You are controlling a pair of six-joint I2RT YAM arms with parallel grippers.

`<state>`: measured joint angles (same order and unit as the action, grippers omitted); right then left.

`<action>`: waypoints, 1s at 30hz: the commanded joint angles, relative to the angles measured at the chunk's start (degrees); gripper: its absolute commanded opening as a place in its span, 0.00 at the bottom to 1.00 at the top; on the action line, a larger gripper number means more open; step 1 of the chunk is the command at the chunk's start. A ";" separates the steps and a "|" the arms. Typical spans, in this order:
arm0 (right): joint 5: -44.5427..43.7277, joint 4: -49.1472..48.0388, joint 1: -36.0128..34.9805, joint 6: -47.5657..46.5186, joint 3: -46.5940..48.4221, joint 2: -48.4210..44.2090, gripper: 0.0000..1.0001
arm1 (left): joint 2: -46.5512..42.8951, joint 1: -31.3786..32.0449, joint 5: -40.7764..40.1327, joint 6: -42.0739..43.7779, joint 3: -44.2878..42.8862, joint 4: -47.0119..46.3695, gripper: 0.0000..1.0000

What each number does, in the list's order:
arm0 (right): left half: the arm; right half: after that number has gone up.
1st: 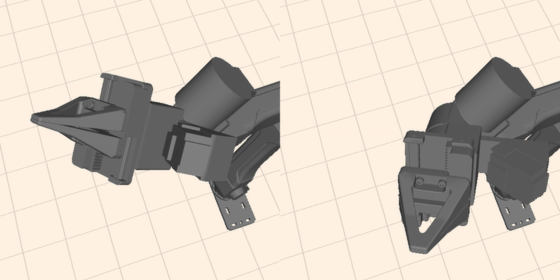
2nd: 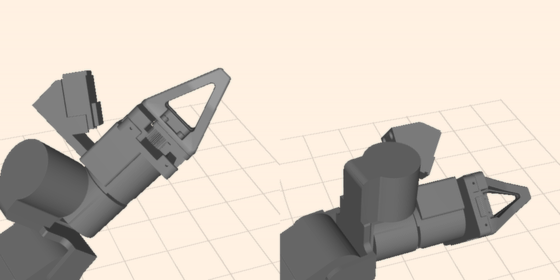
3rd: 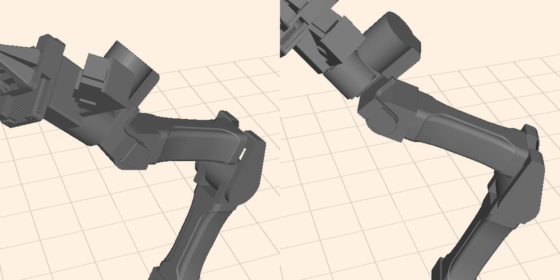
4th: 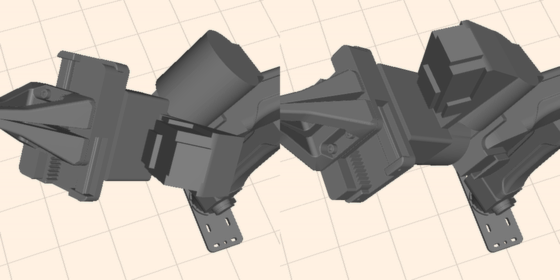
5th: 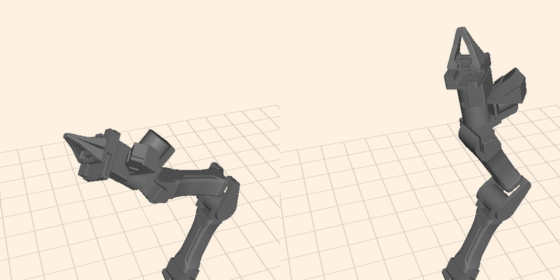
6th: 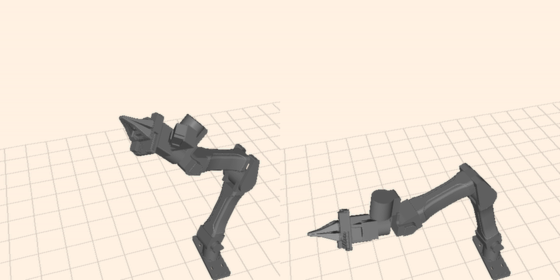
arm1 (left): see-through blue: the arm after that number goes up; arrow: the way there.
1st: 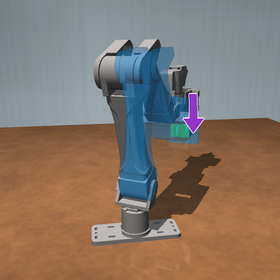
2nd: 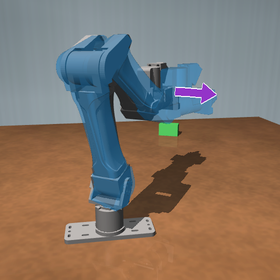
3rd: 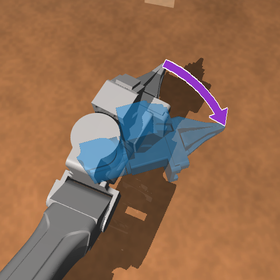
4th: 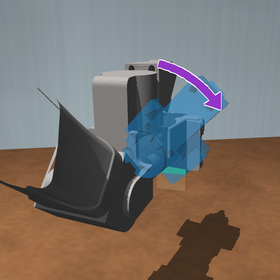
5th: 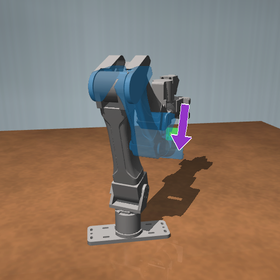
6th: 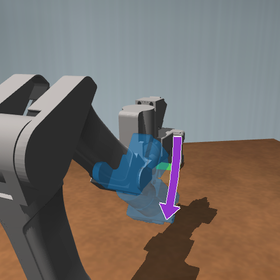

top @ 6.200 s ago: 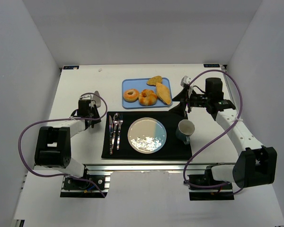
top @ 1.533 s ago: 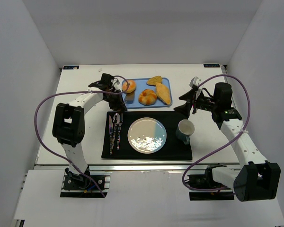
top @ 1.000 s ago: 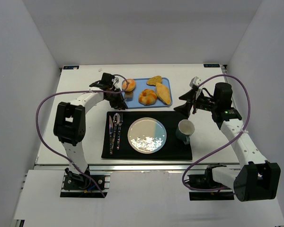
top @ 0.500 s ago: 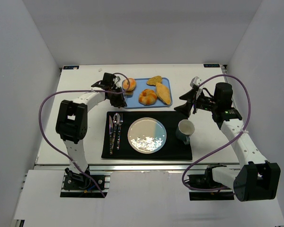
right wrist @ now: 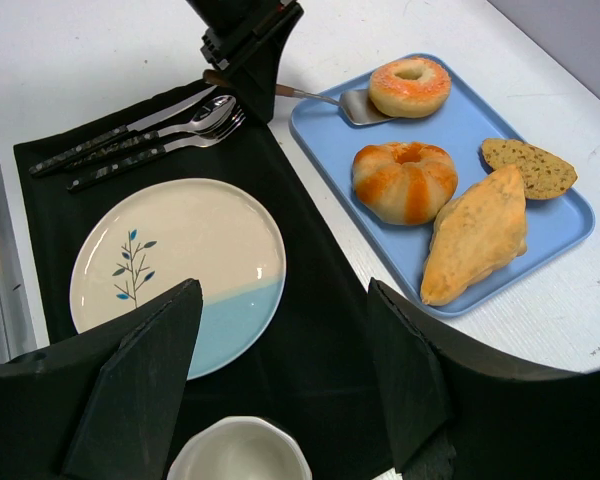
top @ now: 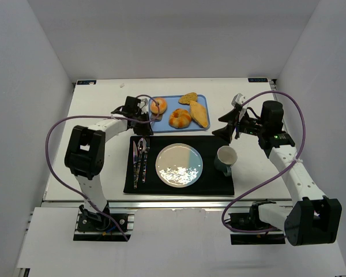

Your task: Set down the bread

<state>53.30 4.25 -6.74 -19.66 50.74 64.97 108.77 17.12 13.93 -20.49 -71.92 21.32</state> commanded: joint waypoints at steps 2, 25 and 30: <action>0.93 -1.44 0.33 -0.03 -0.20 -0.72 0.72 | -8.04 0.45 0.04 2.30 1.87 -4.97 0.00; 0.84 -0.56 0.41 -3.98 0.24 -1.16 0.73 | -41.35 8.61 1.10 5.73 20.58 5.38 0.00; 0.84 -0.47 0.59 -4.86 0.50 -0.81 0.73 | -46.98 15.21 -1.71 3.54 22.00 11.19 0.00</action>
<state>53.30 4.45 -6.59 -23.11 50.74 64.97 64.58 29.10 13.58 -15.81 -50.35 29.56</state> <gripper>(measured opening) 0.725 0.268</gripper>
